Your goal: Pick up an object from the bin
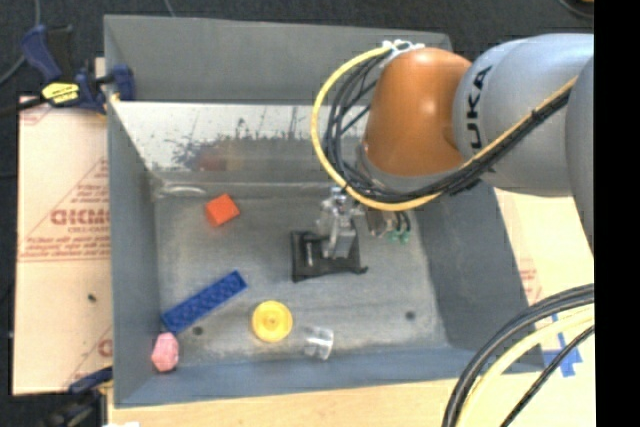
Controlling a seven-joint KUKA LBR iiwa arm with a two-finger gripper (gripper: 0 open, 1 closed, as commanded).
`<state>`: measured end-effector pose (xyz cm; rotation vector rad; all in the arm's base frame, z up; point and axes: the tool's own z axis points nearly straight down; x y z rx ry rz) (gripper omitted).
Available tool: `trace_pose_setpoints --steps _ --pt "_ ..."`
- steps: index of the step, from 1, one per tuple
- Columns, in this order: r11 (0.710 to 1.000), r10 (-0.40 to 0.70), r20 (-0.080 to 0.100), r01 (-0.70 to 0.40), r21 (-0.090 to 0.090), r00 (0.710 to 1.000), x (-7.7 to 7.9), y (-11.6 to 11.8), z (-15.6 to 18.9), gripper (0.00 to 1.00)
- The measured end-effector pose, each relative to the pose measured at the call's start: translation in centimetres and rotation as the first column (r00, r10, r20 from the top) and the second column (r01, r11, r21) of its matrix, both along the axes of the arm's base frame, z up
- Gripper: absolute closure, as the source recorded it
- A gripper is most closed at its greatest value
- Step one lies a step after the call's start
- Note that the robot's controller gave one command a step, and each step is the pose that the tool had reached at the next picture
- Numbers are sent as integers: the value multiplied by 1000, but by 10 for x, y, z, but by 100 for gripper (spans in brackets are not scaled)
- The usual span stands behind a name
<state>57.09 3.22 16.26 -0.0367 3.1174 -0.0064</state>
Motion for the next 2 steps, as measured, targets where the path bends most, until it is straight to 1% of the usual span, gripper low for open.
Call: trace_pose_setpoints --steps 1,2 --pt "1000 1 0 -1 0 1000 0 0 0 100" --pt "1000 8 0 -8 -1 1000 5 2 84 100"
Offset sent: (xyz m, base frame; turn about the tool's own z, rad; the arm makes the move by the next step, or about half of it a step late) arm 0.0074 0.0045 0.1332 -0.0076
